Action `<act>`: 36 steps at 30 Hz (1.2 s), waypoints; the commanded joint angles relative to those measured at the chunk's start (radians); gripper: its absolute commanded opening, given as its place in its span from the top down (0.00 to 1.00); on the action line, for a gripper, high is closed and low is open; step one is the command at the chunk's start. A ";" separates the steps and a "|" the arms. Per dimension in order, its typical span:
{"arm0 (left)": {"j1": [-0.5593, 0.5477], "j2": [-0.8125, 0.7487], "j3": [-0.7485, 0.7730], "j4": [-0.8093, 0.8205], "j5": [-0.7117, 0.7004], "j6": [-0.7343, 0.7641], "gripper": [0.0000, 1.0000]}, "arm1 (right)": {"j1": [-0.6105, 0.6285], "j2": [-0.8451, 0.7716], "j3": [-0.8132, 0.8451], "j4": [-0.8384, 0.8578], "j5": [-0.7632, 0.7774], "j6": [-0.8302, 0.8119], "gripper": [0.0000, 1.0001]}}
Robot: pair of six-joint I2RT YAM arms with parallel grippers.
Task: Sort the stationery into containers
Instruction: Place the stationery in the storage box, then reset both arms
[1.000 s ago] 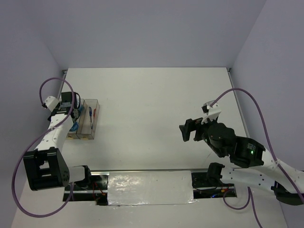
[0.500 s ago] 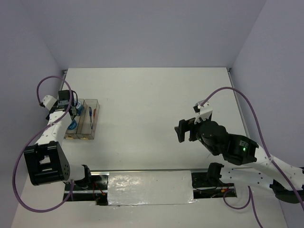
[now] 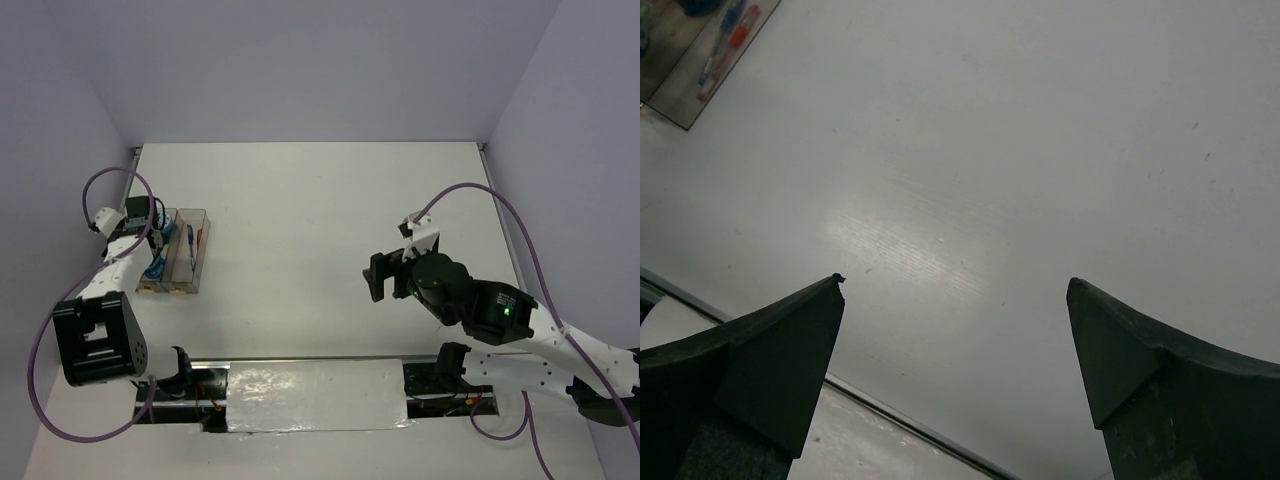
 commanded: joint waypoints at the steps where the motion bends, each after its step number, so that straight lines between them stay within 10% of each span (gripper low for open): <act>1: 0.006 0.020 -0.008 0.069 0.011 0.005 0.63 | -0.001 0.002 0.013 0.050 -0.004 -0.012 0.00; 5: 0.003 0.012 0.004 0.036 0.001 -0.021 0.20 | -0.001 0.000 0.010 0.051 -0.016 -0.023 0.00; 10: 0.003 -0.026 0.030 0.017 0.015 -0.019 0.01 | 0.000 0.012 0.011 0.047 -0.030 -0.020 0.00; 17: -0.032 -0.111 0.085 -0.009 0.072 0.046 0.01 | -0.001 -0.007 0.016 0.047 -0.027 -0.018 0.00; 25: -0.196 -0.313 0.300 -0.170 0.403 0.444 0.01 | -0.001 -0.067 0.110 -0.030 0.108 0.003 0.00; 36: -0.219 -0.790 0.378 -0.446 0.420 0.594 0.01 | -0.001 -0.093 0.337 -0.292 0.274 0.049 0.00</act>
